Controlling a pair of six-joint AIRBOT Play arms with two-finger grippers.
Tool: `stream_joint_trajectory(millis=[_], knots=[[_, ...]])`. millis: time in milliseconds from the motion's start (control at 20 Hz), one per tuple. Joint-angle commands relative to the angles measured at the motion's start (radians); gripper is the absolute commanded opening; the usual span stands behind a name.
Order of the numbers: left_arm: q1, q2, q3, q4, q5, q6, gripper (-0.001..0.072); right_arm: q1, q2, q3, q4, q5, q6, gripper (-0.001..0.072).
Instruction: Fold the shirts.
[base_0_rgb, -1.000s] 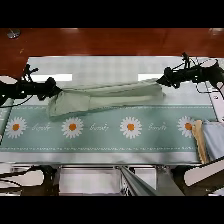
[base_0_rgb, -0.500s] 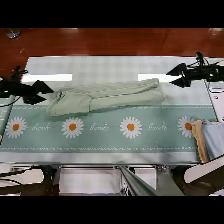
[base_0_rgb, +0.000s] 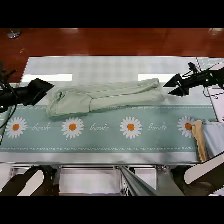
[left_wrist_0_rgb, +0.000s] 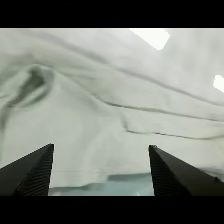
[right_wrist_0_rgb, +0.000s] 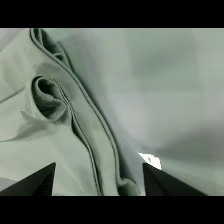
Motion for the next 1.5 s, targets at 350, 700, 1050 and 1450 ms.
stream_joint_trajectory(millis=[350,700,1050,1450], knots=[[-0.258,0.047,-0.038,-0.101,0.06,0.026,0.0695,0.192,-0.018,0.013,-0.002,0.043,-0.006,0.0026],[-0.318,0.04,-0.038,-0.189,0.089,0.234,0.0027,0.124,0.367,-0.095,-0.141,0.051,-0.011,0.0026],[-0.572,-0.235,0.127,-0.172,0.276,0.182,0.0025,0.119,0.915,-0.455,-0.176,-0.017,0.06,0.0027],[-0.921,-0.786,0.617,0.021,0.135,-0.095,0.0024,0.119,1.033,-0.482,-0.169,-0.008,0.109,0.0027]])
